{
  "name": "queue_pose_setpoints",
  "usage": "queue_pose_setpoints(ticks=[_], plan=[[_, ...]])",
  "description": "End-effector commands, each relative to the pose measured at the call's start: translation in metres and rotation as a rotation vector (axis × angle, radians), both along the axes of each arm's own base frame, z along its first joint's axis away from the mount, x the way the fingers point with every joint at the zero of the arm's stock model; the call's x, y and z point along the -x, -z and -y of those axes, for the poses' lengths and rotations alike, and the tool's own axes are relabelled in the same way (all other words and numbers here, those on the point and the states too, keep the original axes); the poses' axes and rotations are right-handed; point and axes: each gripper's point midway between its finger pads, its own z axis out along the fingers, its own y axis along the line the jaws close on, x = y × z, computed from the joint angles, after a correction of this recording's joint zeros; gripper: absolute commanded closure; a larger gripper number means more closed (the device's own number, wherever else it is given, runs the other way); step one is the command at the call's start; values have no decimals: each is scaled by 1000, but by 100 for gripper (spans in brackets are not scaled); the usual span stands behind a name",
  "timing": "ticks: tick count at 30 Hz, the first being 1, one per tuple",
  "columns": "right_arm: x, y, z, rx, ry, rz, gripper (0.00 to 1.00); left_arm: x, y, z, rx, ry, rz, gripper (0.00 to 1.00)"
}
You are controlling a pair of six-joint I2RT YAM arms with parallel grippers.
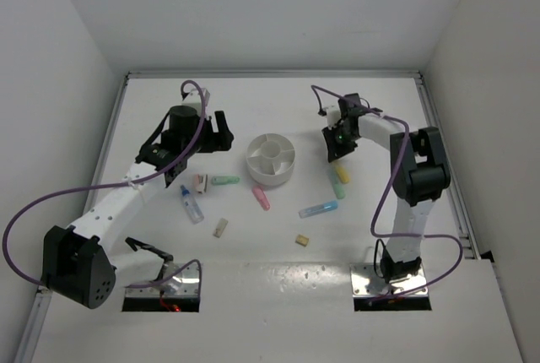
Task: Sort the stationery into containers
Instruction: Pick up the pen from the center of the board.
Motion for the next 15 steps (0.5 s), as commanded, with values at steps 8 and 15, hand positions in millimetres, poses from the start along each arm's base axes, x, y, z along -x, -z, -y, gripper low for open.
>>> queue_pose_setpoints(ticks=[8, 15], plan=[[-37, -188, -85, -467, -278, 455, 93, -5, -32, 1, 31, -11, 77, 17], [-3, -240, -133, -897, -492, 464, 93, -6, -28, 1, 19, -7, 71, 17]])
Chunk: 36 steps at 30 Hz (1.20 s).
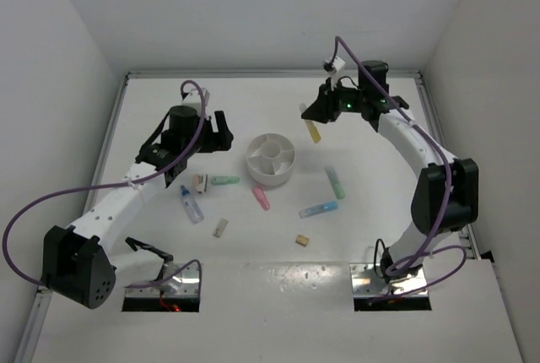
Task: Sort the stationery into containers
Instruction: Pick up the pen from the center of the board, then place the pen in the storage box.
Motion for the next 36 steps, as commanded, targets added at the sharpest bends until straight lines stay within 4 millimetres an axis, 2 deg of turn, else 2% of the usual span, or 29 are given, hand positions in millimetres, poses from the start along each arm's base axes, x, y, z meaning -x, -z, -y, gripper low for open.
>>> queue_pose_setpoints(ticks=[1, 2, 3, 5, 6, 7, 8, 9, 11, 13, 15, 16, 17, 20, 25, 36], plan=[[27, -25, -32, -263, -238, -3, 93, -6, -28, 2, 22, -2, 70, 17], [21, -38, -37, -314, -256, 40, 93, -6, -28, 2, 22, -2, 70, 17], [24, -40, -43, -339, -298, 59, 93, -6, -28, 2, 22, -2, 70, 17], [22, -31, -47, -401, -308, 1, 93, -6, -28, 1, 18, -12, 72, 17], [19, -46, -53, -426, -358, 129, 93, -6, -28, 1, 18, -12, 72, 17], [19, -47, -54, -441, -383, 153, 93, -6, -28, 1, 18, -12, 72, 17], [19, -46, -55, -471, -378, 102, 93, -7, -28, -1, 14, -20, 73, 17], [11, -42, -58, -482, -387, 133, 93, -7, -28, -1, 6, -16, 76, 17], [1, -45, -60, -495, -387, 157, 93, -8, -28, -3, 2, -25, 77, 17], [-9, -41, -61, -504, -375, 203, 93, -8, -28, -3, 2, -25, 77, 17], [-14, -34, -63, -512, -372, 177, 94, -8, -28, -3, 2, -25, 77, 17], [-14, -36, -63, -518, -391, 205, 94, -8, -28, -3, 2, -25, 77, 17], [-15, -26, -64, -525, -390, 187, 94, -8, -30, -3, 2, -25, 77, 17], [-13, -26, -64, -541, -399, 192, 94, -8, -30, -3, 2, -25, 77, 17], [-20, -3, -69, -545, -381, 127, 94, -9, -27, -3, -2, -25, 69, 17], [-24, 18, -70, -531, -379, 99, 93, -9, -27, -5, -13, -29, 72, 17]])
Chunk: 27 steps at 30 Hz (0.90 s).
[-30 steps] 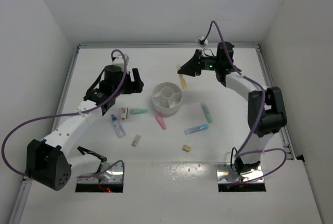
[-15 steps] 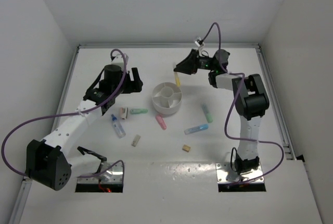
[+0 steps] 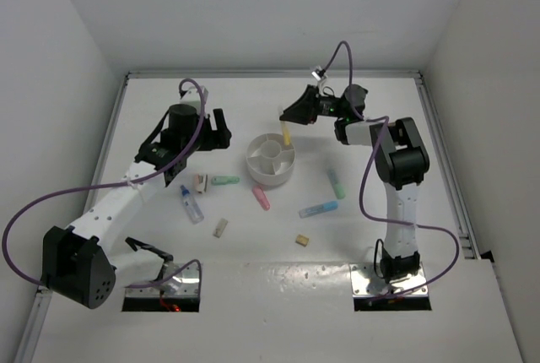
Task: Sort the stationery into containers
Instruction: Place the pen in the storage box.
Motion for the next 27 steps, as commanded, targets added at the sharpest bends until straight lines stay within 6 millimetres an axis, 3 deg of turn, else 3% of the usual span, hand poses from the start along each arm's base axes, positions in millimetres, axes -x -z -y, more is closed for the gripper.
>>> queue_pose_setpoints(ticks=[1, 8, 11, 12, 16, 18, 23, 27], plan=[[-3, -12, -4, -23, -15, 178, 93, -6, -22, 1, 4, -3, 58, 17], [-4, 0, -13, -11, -31, 154, 88, -6, -22, 1, 4, -3, 58, 17], [-5, -2, -13, -13, -31, 163, 79, -6, -22, -1, 0, -12, 59, 17], [-6, 2, -13, -11, -31, 154, 71, -6, -22, -1, 0, -12, 59, 17], [-4, 2, -17, -5, -45, 185, 63, -6, -22, -1, 0, -12, 59, 17], [-5, 11, -17, 10, -52, 164, 61, -7, -19, 0, -3, -12, 51, 17], [-4, 12, -17, 17, -50, 178, 59, -7, -18, 0, -3, -12, 51, 17], [-3, -14, -12, -2, -31, 234, 62, -7, -18, 0, -3, -12, 51, 17]])
